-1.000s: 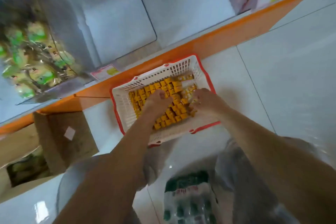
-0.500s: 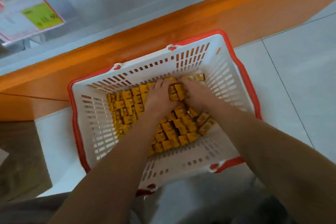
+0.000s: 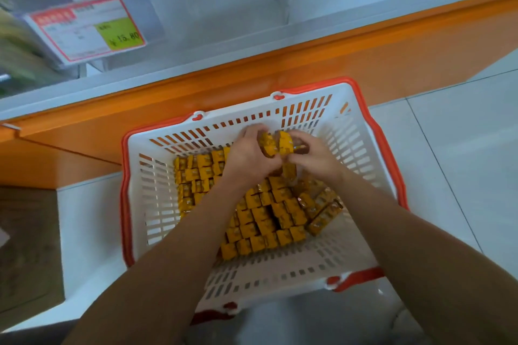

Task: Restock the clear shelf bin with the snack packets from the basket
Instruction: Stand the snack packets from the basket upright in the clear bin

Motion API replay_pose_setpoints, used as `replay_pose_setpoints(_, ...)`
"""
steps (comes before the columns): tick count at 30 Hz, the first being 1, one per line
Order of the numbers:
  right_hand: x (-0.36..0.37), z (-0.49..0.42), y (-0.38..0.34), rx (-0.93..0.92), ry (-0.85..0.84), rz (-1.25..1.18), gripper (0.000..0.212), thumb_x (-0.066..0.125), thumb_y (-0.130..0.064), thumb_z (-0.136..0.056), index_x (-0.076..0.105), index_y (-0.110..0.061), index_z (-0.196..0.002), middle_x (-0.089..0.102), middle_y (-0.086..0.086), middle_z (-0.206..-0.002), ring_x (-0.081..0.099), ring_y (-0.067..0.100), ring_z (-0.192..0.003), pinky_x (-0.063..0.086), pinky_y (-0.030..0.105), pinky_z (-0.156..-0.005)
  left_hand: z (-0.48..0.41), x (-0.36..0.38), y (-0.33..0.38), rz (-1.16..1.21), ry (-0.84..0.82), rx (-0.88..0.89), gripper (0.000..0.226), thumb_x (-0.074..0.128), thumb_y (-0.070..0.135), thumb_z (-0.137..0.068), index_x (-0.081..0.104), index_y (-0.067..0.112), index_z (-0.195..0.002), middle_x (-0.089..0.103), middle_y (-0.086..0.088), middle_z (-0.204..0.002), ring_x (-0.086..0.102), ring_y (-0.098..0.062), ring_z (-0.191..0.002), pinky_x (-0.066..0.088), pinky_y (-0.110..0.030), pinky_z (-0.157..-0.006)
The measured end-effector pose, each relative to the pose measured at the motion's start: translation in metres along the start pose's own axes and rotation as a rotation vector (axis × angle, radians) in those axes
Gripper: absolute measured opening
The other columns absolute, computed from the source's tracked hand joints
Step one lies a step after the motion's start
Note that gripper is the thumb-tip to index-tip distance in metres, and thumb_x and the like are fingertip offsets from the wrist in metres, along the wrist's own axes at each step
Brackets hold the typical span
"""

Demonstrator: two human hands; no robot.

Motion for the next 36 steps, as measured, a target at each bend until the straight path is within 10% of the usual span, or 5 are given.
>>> replay_pose_setpoints(12, 0.045, 0.072, -0.08, 0.244, 0.142, -0.694, 0.045, 0.049, -0.055, -0.098, 0.072, -0.021, -0.117, 0.075, 0.006, -0.112, 0.071, 0.025, -0.106, 0.052, 0.051, -0.097, 0.068, -0.073, 0.052, 0.844, 0.181, -0.37, 0.039, 0.069, 0.049, -0.092, 0.065, 0.021, -0.118, 0.069, 0.003, -0.115, 0.066, -0.014, -0.107, 0.052, -0.032, -0.092)
replay_pose_setpoints(19, 0.054, 0.122, -0.166, 0.18, 0.243, -0.64, 0.047, 0.048, -0.053, -0.1, 0.069, -0.016, -0.119, 0.077, 0.009, -0.104, 0.074, 0.028, -0.091, 0.058, 0.049, -0.083, 0.093, -0.159, 0.082, 0.76, 0.119, -0.37, 0.059, 0.083, 0.053, -0.075, 0.058, 0.017, -0.115, 0.07, 0.001, -0.105, 0.067, -0.021, -0.101, 0.054, -0.039, -0.095)
replay_pose_setpoints(23, 0.048, 0.154, -0.216, 0.105, 0.281, -0.4, 0.055, 0.043, -0.054, -0.101, 0.057, -0.012, -0.134, 0.063, 0.015, -0.131, 0.064, 0.036, -0.114, 0.058, 0.058, -0.084, 0.114, -0.21, 0.101, 0.779, 0.108, -0.258, 0.032, 0.088, 0.043, -0.074, 0.068, 0.021, -0.082, 0.071, 0.015, -0.063, 0.069, -0.003, -0.063, 0.052, -0.02, -0.059)
replay_pose_setpoints(28, 0.049, 0.193, -0.261, 0.003, 0.244, -0.327, 0.048, 0.039, -0.052, -0.103, 0.062, -0.016, -0.123, 0.076, 0.008, -0.104, 0.075, 0.025, -0.087, 0.06, 0.038, -0.06, 0.147, -0.251, 0.131, 0.822, 0.01, -0.179, 0.031, 0.09, 0.039, -0.073, 0.073, 0.016, -0.087, 0.079, 0.0, -0.079, 0.077, -0.022, -0.077, 0.061, -0.033, -0.069)
replay_pose_setpoints(36, 0.058, 0.224, -0.305, -0.153, 0.017, -0.646, 0.032, 0.045, -0.024, -0.104, 0.065, -0.013, -0.127, 0.072, 0.014, -0.116, 0.069, 0.03, -0.106, 0.057, 0.047, -0.089, 0.175, -0.296, 0.163, 0.831, 0.181, -0.037, 0.056, 0.094, 0.036, -0.065, 0.063, 0.025, -0.11, 0.075, -0.012, -0.102, 0.076, -0.029, -0.091, 0.062, -0.052, -0.084)
Point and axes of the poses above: each hand's wrist, its own z-axis away from the middle knuckle, its own x-axis out of the palm, y = z × x, the point moved 7 cm from there along -z, towards the middle knuckle
